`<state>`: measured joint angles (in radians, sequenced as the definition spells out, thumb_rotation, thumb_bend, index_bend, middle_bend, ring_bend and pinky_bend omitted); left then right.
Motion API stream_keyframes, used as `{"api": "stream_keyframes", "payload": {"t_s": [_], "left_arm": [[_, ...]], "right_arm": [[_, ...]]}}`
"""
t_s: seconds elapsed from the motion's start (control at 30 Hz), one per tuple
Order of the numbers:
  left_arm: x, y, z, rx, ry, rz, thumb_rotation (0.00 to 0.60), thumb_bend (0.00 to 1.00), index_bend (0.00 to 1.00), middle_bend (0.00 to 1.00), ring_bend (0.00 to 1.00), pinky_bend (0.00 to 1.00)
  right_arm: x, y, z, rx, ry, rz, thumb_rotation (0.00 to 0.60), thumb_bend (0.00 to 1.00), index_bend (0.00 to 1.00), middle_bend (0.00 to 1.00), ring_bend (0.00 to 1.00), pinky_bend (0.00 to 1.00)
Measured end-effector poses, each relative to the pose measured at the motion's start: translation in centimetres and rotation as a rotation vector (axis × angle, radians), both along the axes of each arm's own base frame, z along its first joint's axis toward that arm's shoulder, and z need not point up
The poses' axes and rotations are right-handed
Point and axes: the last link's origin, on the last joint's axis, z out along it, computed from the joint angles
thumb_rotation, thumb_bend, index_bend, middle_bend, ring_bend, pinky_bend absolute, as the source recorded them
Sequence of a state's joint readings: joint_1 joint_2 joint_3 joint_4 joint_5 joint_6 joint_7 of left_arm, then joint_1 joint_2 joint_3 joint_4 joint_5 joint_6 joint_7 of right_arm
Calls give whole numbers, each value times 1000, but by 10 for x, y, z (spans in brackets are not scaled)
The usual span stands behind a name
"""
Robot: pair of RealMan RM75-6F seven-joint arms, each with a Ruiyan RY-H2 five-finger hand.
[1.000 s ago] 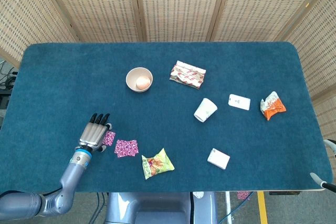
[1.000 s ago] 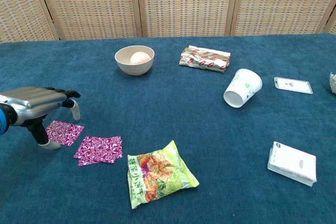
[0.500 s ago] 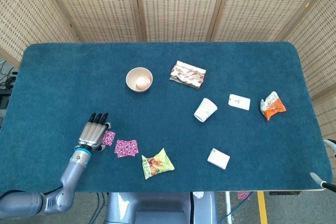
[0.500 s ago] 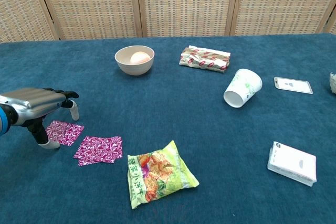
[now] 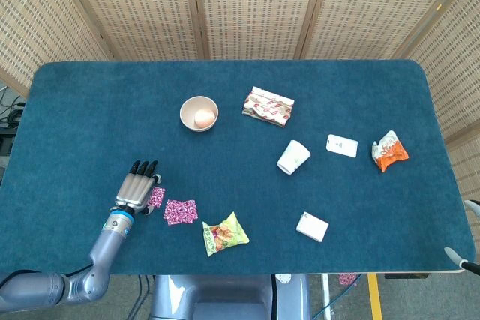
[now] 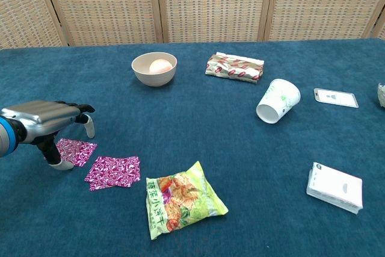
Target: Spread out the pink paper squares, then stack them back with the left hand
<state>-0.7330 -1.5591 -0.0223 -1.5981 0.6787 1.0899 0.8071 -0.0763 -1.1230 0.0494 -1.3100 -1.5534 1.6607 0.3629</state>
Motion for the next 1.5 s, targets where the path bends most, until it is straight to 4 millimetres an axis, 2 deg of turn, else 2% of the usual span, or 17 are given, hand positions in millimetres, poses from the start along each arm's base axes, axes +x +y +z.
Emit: {"api": "stream_keyframes", "payload": {"t_s": [1.5], "left_arm": [[-1, -4, -1, -18, -27, 27, 584, 263, 371, 0, 0, 0]], "right_arm": [[-1, 0, 0, -2, -3, -6, 600, 129, 174, 208, 0, 0]]}}
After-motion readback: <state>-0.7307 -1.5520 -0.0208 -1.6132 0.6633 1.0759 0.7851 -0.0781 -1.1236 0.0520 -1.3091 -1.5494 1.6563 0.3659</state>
